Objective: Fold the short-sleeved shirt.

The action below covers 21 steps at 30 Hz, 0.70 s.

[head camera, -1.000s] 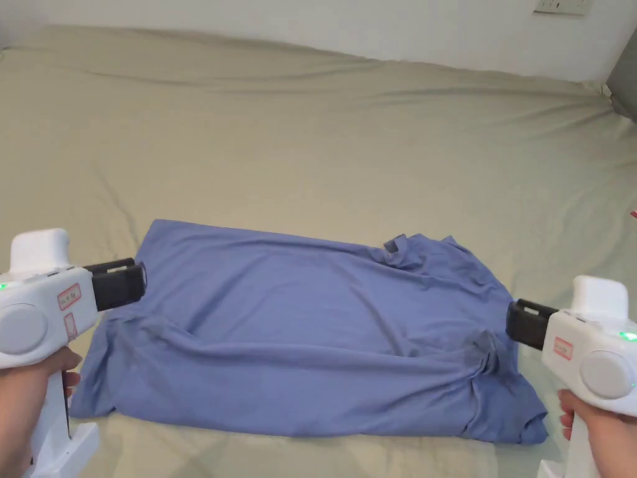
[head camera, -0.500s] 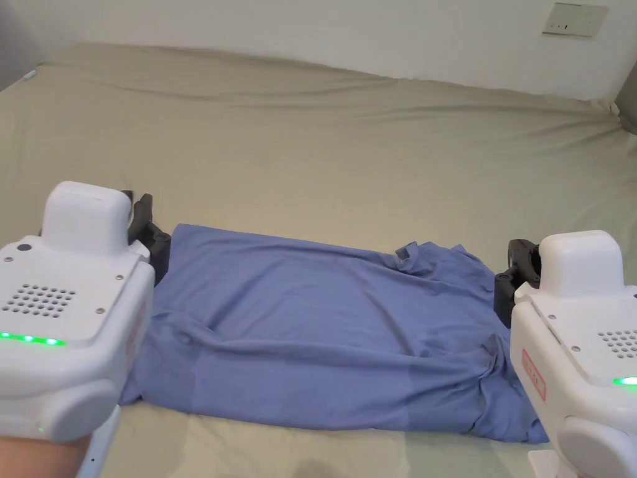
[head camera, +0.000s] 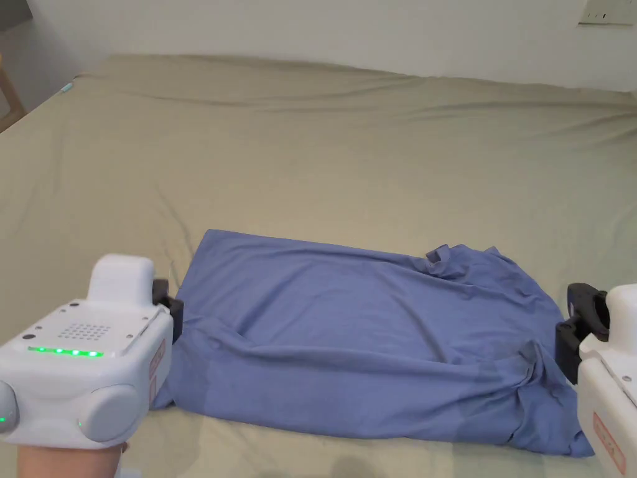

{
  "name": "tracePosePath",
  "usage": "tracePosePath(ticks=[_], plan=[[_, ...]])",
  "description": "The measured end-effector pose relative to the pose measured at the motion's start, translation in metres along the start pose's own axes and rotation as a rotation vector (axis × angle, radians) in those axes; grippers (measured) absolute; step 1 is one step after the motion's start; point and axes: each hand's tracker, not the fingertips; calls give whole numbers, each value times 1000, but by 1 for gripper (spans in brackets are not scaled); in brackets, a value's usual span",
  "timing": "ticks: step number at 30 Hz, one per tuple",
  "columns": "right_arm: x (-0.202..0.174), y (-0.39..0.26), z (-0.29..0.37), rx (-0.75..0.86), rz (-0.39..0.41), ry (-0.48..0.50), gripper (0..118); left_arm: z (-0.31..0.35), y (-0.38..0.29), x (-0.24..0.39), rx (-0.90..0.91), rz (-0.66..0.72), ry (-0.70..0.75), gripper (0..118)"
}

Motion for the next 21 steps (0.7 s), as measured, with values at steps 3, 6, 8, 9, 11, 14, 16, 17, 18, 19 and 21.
tracePosePath(ticks=[3,6,8,9,11,14,16,17,18,19,21], plan=[[8,-13,-4,-47,11,-13,2,-36,2,-11,-189,32,-10,35],[16,-22,-6,-80,11,-29,2,-74,1,-12,-333,55,35,105],[21,-28,-8,-100,14,-38,2,-95,-6,-17,-357,58,47,116],[24,-30,-8,-109,17,-45,2,-104,-10,-20,-365,65,42,114],[28,-34,-9,-128,20,-56,2,-115,-8,-21,-387,85,50,114],[35,-39,-13,-151,18,-69,2,-128,-7,-25,-424,108,37,96],[38,-41,-16,-170,7,-72,2,-130,-15,-33,-428,146,-33,86],[40,-43,-19,-182,-1,-72,2,-123,-14,-20,-410,117,22,73],[42,-45,-24,-204,-7,-68,2,-122,-10,-28,-411,94,-26,51],[43,-49,-30,-238,-11,-62,4,-121,-10,-33,-404,94,-70,32],[46,-59,-45,-282,-58,-49,43,-116,-9,-29,-384,77,-86,7]])
